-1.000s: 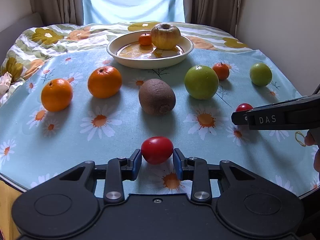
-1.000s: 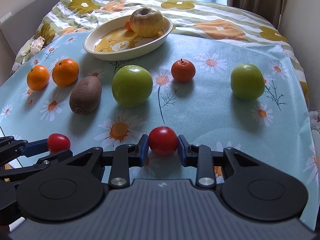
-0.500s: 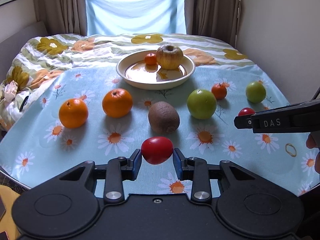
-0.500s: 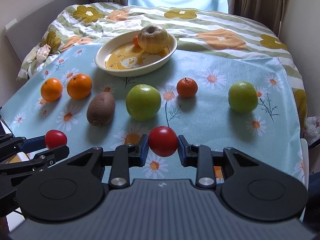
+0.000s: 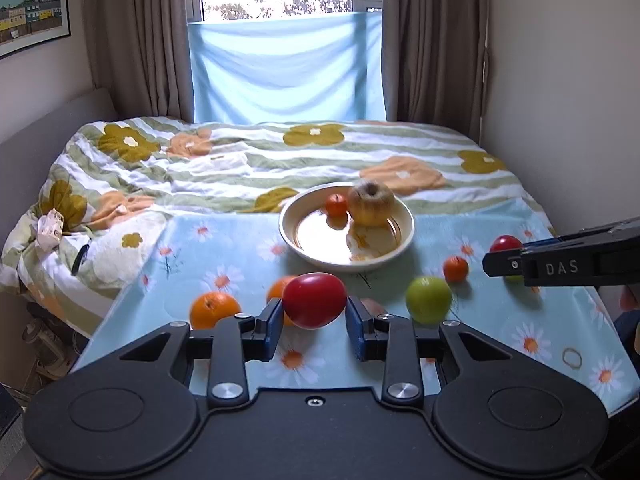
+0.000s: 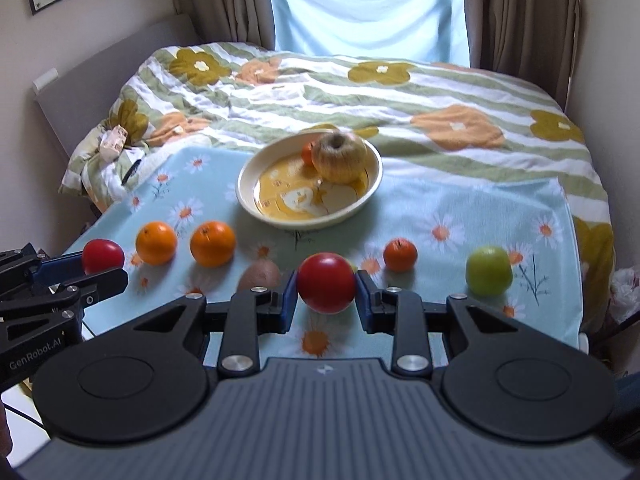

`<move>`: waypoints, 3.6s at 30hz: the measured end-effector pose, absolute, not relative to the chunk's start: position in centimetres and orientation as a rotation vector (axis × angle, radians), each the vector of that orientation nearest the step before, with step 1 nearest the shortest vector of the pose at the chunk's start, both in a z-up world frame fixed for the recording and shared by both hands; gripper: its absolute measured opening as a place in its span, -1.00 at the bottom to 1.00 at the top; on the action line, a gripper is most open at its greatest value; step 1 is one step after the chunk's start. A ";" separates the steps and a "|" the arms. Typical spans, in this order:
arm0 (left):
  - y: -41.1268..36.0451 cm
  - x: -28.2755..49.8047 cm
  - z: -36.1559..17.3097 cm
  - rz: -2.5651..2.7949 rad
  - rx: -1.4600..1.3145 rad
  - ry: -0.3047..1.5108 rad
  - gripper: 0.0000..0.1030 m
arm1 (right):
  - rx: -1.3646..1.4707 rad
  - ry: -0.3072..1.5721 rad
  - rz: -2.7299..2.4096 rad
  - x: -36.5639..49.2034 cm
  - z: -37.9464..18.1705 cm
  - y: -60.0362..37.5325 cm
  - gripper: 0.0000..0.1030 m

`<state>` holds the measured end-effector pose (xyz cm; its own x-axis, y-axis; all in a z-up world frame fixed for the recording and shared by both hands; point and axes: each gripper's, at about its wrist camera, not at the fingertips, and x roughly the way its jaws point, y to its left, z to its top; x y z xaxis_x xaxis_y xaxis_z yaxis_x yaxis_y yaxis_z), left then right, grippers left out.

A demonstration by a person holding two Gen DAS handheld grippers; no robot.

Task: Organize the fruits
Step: 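Carry both red tomatoes up and over to the white bowl, then release the left gripper's tomato into the bowl while the right gripper lowers and releases its tomato, then withdraw both grippers from the bowl back over the table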

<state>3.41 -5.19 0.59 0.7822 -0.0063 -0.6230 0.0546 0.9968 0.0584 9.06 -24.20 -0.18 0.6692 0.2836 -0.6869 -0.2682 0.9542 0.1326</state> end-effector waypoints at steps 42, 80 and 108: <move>-0.6 31.4 -5.9 -0.493 0.311 0.817 -0.27 | 0.199 0.931 -0.096 26.9 -4.0 -15.3 -0.12; 0.9 29.2 -5.2 -0.451 0.319 0.787 0.85 | 0.036 0.969 -0.066 29.6 -6.8 -16.3 -0.11; 1.7 26.9 -2.9 -0.432 0.263 0.743 0.85 | -0.030 0.880 -0.093 27.5 -5.6 -16.7 1.00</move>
